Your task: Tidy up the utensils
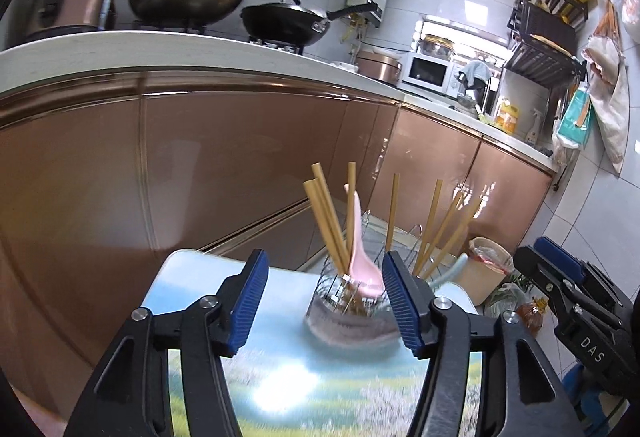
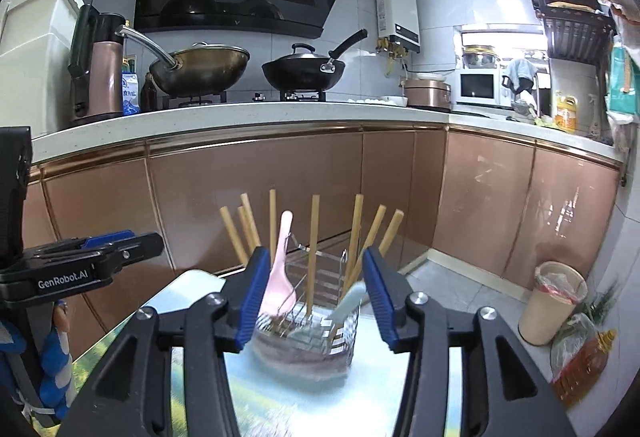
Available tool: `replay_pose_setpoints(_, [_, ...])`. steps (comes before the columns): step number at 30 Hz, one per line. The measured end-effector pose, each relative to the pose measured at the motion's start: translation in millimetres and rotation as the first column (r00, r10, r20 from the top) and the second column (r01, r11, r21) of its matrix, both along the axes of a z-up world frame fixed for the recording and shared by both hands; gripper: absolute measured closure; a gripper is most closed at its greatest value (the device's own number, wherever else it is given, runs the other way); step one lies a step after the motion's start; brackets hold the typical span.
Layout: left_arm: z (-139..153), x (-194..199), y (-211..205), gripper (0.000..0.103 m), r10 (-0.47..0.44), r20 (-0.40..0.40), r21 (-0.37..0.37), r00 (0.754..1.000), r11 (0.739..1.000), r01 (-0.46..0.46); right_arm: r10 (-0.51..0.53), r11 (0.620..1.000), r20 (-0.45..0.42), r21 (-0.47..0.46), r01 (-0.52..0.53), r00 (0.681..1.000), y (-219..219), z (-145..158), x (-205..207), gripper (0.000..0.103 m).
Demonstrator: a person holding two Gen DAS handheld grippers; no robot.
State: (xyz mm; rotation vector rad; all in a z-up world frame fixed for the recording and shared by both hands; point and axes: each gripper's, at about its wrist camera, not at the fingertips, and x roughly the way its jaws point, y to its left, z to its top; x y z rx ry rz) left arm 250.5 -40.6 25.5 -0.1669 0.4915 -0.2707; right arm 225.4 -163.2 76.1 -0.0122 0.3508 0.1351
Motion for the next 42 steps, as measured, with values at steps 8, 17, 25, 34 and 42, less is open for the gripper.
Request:
replay_pose_setpoints(8, [2.8,-62.3,22.4,0.03,0.062,0.007,0.062,0.998,0.996,-0.063,-0.033,0.999,-0.048,0.019,0.034,0.998,17.4,-6.9,-63.7,0.043])
replay_pose_setpoints(17, [7.6,-118.2,40.9,0.02,0.115,0.026,0.103,0.993,0.988,-0.117,-0.054,0.998,-0.041,0.025,0.055,0.998,24.2,-4.3,-126.6,0.032])
replay_pose_setpoints(25, [16.5,-160.9,48.2,0.008,0.175,0.092,0.148,0.98,0.971,-0.187,-0.092,0.995,-0.014,0.033,0.093,0.996,16.3,1.0,-169.9,0.028])
replay_pose_setpoints(34, [20.9,-197.5,39.9,0.0,0.203,0.176,0.229,0.963,0.943,-0.241,-0.117,0.993,-0.003,0.027,0.117,0.993,11.4,1.1,-201.9,0.028])
replay_pose_setpoints(42, [11.3,-211.1,40.8,0.0,0.184,0.178,0.253,0.967,0.941,-0.225,-0.154,0.988,-0.019,0.027,0.155,0.988,2.8,-7.1,-213.8,0.028])
